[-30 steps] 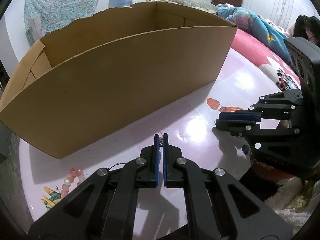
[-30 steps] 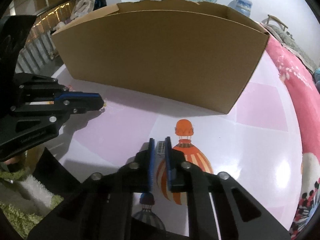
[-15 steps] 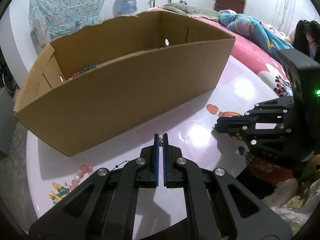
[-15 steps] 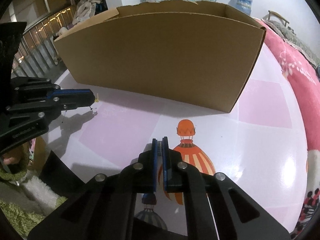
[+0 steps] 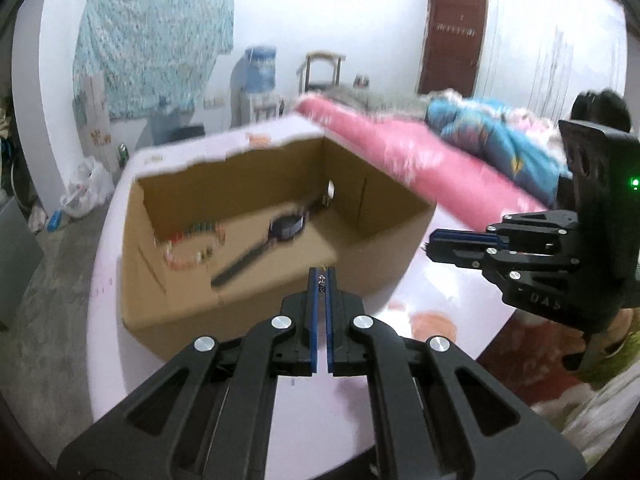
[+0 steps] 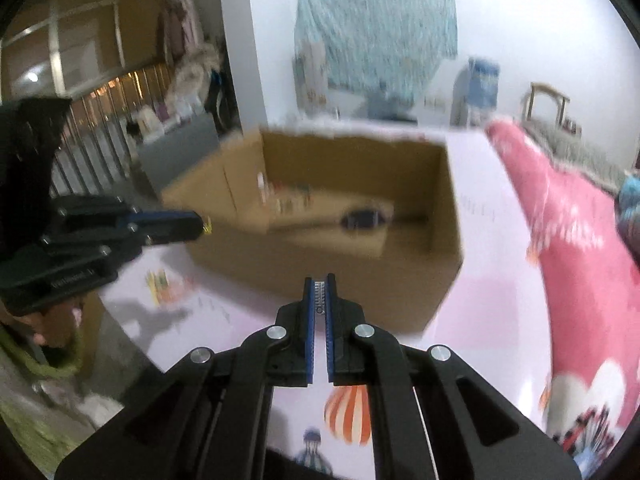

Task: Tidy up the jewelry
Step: 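Carry both closed tools with the charms up over the box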

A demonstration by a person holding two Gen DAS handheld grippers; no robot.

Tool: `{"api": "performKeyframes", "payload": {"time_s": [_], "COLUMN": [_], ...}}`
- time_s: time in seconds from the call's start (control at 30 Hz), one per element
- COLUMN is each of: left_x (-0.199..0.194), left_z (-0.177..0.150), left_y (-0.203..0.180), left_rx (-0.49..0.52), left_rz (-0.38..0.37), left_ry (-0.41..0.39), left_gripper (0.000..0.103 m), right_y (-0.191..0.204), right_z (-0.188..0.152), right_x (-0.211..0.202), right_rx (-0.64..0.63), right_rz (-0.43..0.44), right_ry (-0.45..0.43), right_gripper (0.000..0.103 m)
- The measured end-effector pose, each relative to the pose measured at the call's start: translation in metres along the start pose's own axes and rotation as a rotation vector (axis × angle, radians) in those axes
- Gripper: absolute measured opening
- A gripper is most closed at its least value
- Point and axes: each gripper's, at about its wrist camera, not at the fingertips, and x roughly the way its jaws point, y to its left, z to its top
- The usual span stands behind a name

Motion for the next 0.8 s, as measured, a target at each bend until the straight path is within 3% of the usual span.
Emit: {"api": "performKeyframes", "payload": {"time_s": [0.13,0.47,0.6,0.63,0.67,0.8], "left_x": [0.016,0.098,0.103,0.102,0.101,0.095], "left_z": [0.025,0.037,0.032,0.031,0.03,0.028], "left_y": [0.009,0.042,0.052,0.053,0.054,0.058], "left_rx": [-0.012,-0.101,-0.152,-0.159,-0.166,-0.191], "left_rz": [0.004,0.004,-0.016,-0.021,-0.027,-0.02], "left_ry": [-0.014,0.09,0.098,0.093,0.09,0.077], "left_gripper": [0.002,0.003,0.026,0.029,0.03,0.03], "right_y": [-0.007,-0.039,-0.051,-0.055,-0.057,-0.064], "right_z": [0.03,0.04,0.038,0.038,0.037,0.039], "right_x": [0.013,0.08,0.085,0.085,0.083,0.071], "right_rx": [-0.001,0.051,0.096,0.112,0.123,0.146], "right_rz": [0.007,-0.013,0.001,0.004,0.004,-0.005], "right_ry": [-0.05,0.025,0.029,0.023,0.016,-0.026], "right_gripper": [0.005,0.006,0.007,0.013,0.02,0.023]}}
